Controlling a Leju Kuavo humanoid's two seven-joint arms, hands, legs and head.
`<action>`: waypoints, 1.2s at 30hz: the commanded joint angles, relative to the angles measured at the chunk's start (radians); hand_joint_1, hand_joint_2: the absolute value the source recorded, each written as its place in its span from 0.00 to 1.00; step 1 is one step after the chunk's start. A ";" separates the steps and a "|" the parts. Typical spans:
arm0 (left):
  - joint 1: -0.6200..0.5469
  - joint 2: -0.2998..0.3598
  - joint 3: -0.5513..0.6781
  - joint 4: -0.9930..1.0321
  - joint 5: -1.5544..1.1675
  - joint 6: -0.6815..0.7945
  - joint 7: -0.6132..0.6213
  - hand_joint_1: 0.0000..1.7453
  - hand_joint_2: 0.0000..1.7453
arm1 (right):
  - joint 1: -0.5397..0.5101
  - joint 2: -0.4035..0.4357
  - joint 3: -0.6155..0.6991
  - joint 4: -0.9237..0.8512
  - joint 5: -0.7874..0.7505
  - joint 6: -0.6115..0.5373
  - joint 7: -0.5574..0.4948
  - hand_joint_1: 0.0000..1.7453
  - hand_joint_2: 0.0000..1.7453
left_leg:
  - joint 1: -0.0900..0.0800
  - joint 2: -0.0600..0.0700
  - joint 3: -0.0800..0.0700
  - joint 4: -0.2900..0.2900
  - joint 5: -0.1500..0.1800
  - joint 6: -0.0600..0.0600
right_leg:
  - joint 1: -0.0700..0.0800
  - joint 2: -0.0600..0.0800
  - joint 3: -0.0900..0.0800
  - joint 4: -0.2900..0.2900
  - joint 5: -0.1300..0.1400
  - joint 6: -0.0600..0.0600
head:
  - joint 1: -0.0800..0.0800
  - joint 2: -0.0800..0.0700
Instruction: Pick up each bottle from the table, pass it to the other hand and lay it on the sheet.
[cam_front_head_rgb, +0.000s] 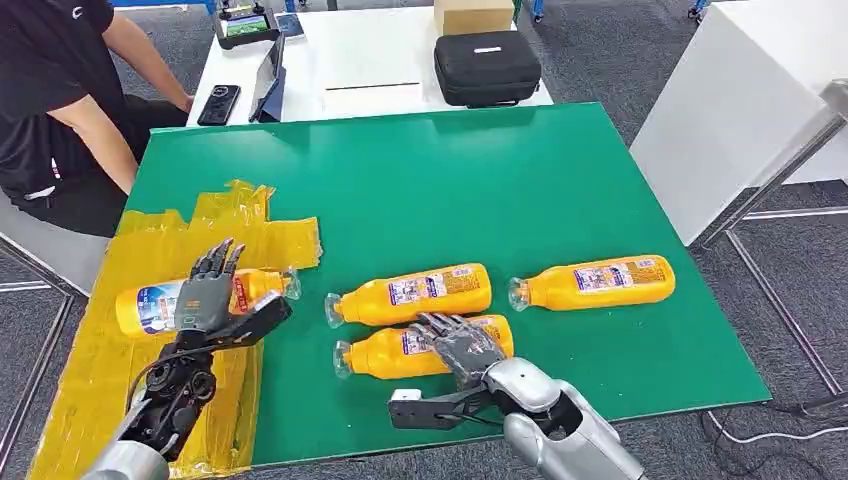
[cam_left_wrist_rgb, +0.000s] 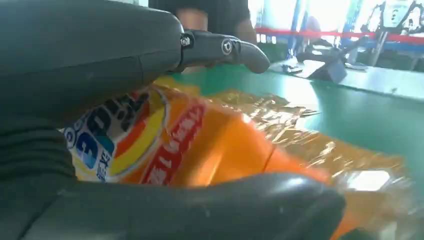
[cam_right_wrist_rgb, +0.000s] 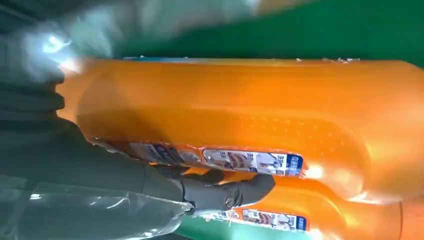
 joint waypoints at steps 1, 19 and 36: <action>0.100 -0.051 0.121 -0.440 0.453 -0.141 -0.174 0.00 0.00 | 0.048 -0.005 -0.028 0.017 0.033 0.009 0.014 0.00 1.00 | 0.000 0.002 0.004 0.001 -0.003 -0.001 | 0.001 -0.002 0.005 0.000 -0.003 0.000 | 0.000 0.000; 0.244 -0.086 0.200 -0.721 0.991 -0.350 -0.318 0.00 0.00 | 0.260 -0.039 -0.329 -0.467 -0.174 -0.356 -0.303 0.00 0.00 | -0.001 0.002 0.003 0.001 -0.004 -0.001 | -0.001 -0.001 0.004 0.001 -0.004 0.000 | 0.000 0.000; 0.221 -0.089 0.177 -0.764 1.022 -0.347 -0.281 0.00 0.00 | 0.289 -0.023 -0.384 -0.466 -0.060 -0.232 -0.225 0.00 1.00 | 0.000 0.001 0.004 0.000 -0.003 -0.002 | 0.000 -0.002 0.004 0.000 -0.003 -0.001 | 0.000 0.000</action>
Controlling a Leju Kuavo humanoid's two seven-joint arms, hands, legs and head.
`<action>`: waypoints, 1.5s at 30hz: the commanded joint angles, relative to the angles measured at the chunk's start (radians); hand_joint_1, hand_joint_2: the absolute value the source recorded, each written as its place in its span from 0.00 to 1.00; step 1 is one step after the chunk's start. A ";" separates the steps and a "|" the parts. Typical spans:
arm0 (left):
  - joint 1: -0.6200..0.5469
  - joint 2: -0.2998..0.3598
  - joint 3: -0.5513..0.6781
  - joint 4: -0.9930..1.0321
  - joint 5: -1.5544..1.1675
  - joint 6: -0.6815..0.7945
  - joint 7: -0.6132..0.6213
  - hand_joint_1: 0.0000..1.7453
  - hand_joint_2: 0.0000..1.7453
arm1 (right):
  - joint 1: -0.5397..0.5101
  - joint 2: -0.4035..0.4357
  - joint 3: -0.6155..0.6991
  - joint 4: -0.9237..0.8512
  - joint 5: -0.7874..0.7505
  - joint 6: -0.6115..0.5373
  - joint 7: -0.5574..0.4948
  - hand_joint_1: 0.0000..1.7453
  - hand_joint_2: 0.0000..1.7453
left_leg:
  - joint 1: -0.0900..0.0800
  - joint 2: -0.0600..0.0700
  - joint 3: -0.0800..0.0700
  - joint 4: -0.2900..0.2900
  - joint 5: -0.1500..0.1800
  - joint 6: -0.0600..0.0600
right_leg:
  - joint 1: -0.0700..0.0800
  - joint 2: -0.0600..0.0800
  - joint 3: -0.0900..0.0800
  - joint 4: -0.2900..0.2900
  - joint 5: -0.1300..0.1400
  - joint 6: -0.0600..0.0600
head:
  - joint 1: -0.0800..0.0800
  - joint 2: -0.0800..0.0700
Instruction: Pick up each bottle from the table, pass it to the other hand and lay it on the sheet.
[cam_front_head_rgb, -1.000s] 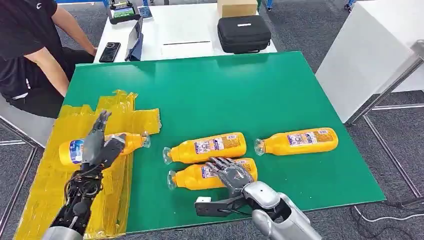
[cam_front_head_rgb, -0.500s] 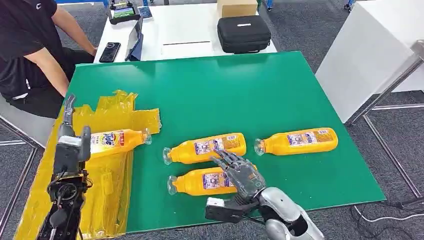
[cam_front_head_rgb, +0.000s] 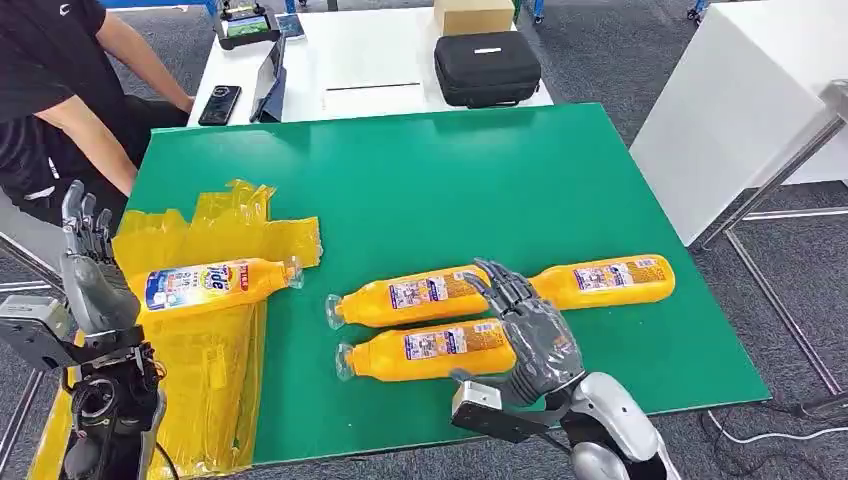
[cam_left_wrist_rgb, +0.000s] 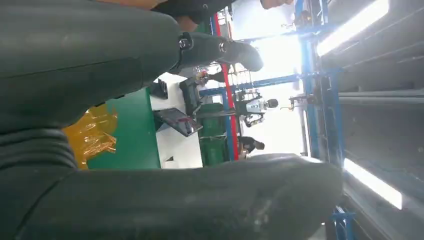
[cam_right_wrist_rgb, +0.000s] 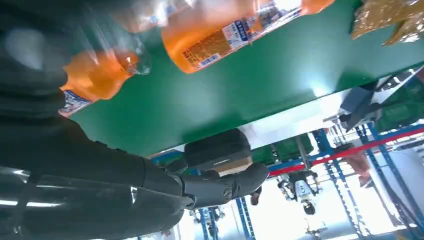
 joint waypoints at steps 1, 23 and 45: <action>-0.023 -0.024 0.020 0.014 0.008 0.001 0.006 0.00 0.00 | -0.002 0.007 -0.027 0.005 0.019 0.025 0.020 0.00 1.00 | 0.000 0.002 0.004 0.000 -0.002 -0.001 | 0.000 -0.002 0.004 0.000 -0.002 0.000 | 0.000 0.000; -0.026 -0.042 0.017 0.008 0.038 -0.012 0.025 0.00 0.00 | -0.044 0.034 0.022 0.342 0.134 0.237 0.155 0.00 1.00 | 0.000 0.003 0.005 -0.001 -0.002 -0.001 | 0.001 0.001 0.005 -0.001 -0.001 -0.001 | 0.000 0.000; -0.078 -0.043 -0.022 0.067 0.075 -0.032 0.017 0.00 0.00 | -0.237 0.107 0.090 0.668 0.138 0.180 0.147 0.00 1.00 | 0.000 0.003 0.006 -0.001 -0.001 -0.001 | 0.001 0.000 0.006 -0.001 -0.001 0.000 | 0.000 0.000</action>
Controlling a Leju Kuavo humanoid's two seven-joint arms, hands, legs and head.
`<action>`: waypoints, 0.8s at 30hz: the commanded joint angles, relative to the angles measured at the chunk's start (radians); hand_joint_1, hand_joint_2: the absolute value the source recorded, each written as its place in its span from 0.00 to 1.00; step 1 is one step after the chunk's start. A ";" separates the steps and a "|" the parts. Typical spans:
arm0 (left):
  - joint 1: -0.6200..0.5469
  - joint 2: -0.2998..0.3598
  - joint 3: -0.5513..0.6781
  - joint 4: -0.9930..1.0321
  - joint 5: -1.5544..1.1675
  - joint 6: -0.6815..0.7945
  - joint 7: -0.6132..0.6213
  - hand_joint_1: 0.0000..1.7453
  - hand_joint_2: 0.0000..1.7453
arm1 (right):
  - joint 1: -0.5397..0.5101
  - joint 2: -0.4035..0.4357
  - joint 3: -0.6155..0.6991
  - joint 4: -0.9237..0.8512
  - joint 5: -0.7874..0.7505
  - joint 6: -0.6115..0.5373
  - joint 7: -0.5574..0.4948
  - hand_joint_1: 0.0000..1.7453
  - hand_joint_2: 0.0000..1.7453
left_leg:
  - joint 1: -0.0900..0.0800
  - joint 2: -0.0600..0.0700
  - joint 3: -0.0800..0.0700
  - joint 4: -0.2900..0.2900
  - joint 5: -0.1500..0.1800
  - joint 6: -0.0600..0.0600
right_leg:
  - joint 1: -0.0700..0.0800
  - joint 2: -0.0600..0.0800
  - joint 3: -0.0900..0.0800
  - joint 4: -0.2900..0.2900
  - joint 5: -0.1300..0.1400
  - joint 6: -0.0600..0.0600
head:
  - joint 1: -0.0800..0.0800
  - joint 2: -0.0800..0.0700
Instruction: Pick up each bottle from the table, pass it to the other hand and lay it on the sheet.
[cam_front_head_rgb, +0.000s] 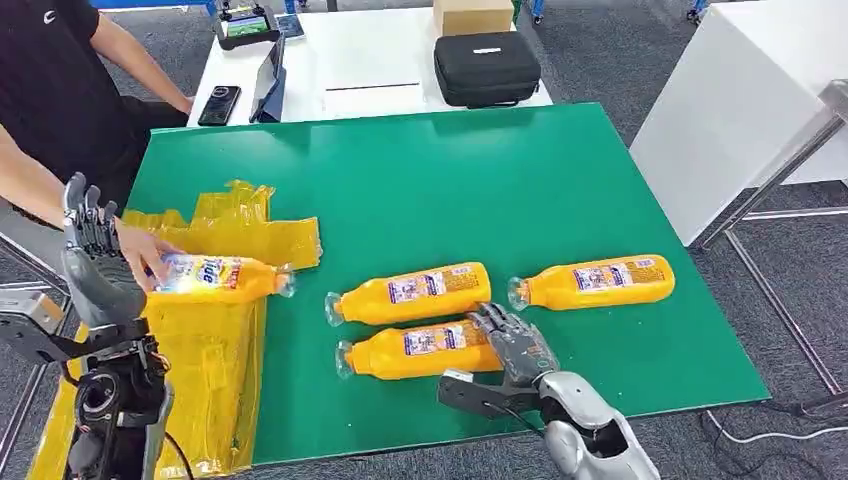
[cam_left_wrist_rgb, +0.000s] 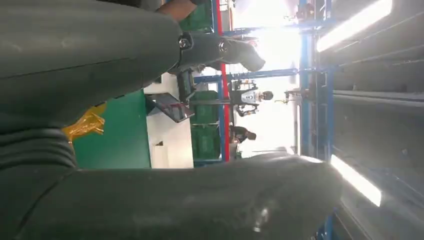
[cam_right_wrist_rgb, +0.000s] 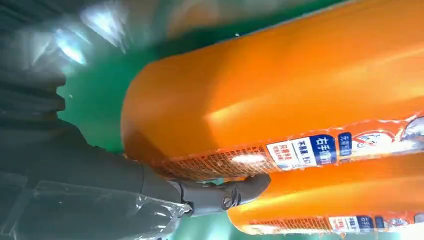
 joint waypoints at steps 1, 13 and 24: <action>-0.061 -0.014 -0.021 0.083 0.018 0.001 -0.002 0.00 0.00 | -0.118 0.054 0.074 0.238 0.013 0.009 -0.001 0.00 1.00 | 0.000 0.003 0.005 -0.001 -0.001 -0.002 | 0.001 0.000 0.006 -0.001 -0.001 0.000 | 0.000 0.000; -0.142 -0.019 -0.065 0.152 0.038 -0.015 0.004 0.00 0.00 | -0.098 0.051 0.106 0.311 -0.003 0.027 0.012 1.00 1.00 | 0.001 -0.001 0.012 -0.002 -0.001 -0.003 | 0.001 -0.005 0.011 -0.002 -0.002 -0.001 | 0.000 0.000; -0.155 -0.020 -0.075 0.164 0.048 -0.018 0.004 0.00 0.00 | -0.073 0.037 0.114 0.301 -0.008 0.065 0.028 1.00 1.00 | 0.001 0.000 0.019 -0.002 -0.005 -0.006 | 0.002 -0.004 0.010 -0.003 -0.005 -0.004 | 0.000 0.000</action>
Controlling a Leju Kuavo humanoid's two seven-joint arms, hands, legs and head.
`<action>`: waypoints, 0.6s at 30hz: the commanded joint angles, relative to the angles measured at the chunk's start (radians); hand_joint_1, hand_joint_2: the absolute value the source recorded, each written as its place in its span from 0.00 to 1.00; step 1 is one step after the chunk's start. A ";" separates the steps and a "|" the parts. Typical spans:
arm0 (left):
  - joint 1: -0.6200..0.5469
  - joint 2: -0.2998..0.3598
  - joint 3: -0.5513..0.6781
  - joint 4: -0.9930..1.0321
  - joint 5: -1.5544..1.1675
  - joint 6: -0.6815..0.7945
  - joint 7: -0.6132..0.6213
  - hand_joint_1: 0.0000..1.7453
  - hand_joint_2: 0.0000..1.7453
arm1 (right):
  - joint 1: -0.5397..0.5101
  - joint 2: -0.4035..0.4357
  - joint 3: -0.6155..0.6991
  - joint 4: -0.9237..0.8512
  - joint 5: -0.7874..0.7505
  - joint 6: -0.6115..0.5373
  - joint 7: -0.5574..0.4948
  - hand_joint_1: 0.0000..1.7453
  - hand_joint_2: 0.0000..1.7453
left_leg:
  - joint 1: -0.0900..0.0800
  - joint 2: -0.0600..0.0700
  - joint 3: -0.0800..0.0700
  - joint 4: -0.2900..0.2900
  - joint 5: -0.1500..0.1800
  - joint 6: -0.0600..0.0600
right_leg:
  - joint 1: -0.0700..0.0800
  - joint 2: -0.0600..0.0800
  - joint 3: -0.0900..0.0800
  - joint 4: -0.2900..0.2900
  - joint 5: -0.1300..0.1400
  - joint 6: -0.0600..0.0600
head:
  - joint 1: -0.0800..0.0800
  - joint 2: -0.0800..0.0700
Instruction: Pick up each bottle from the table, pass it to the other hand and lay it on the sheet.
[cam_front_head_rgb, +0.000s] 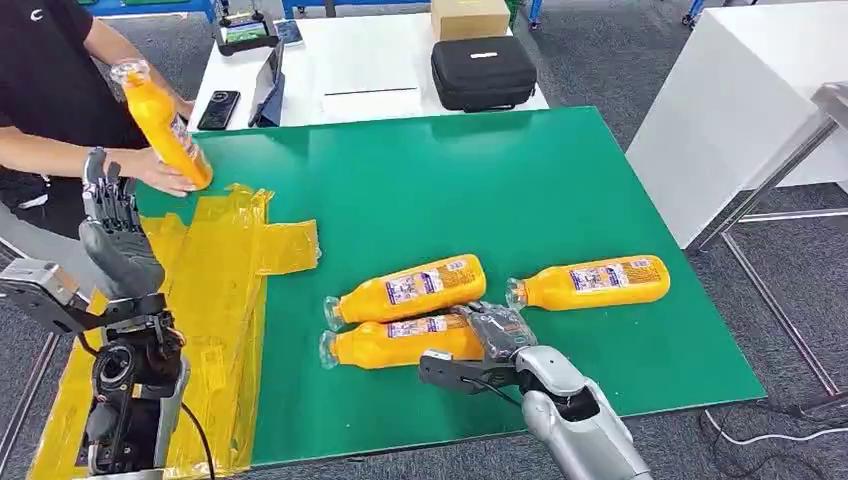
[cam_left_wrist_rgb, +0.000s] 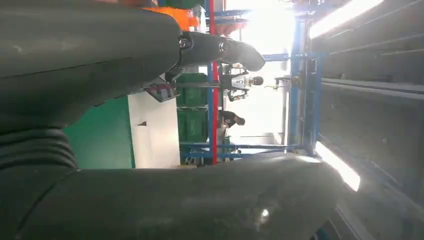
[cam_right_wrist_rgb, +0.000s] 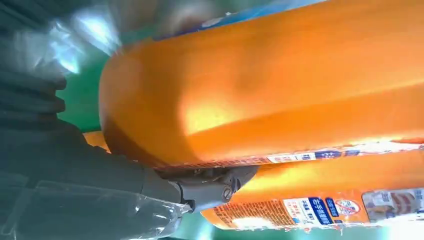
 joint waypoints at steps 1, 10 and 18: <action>-0.056 -0.010 -0.034 0.086 0.013 -0.004 0.006 0.00 0.00 | 0.062 -0.019 0.046 0.105 -0.004 0.064 0.019 1.00 1.00 | 0.001 -0.003 0.004 -0.002 0.000 -0.002 | 0.001 -0.007 0.007 -0.003 -0.002 0.000 | 0.000 0.000; -0.056 -0.011 -0.035 0.086 0.013 -0.004 0.006 0.00 0.00 | 0.065 -0.021 0.046 0.106 -0.004 0.062 0.019 1.00 1.00 | 0.001 -0.001 0.008 -0.001 -0.003 -0.002 | 0.001 -0.004 0.008 -0.002 -0.005 -0.003 | 0.000 0.000; -0.056 -0.011 -0.035 0.086 0.013 -0.004 0.006 0.00 0.00 | 0.065 -0.021 0.046 0.106 -0.004 0.062 0.019 1.00 1.00 | 0.001 0.001 0.013 -0.001 -0.006 -0.002 | 0.001 -0.001 0.013 -0.002 -0.005 -0.001 | 0.000 0.000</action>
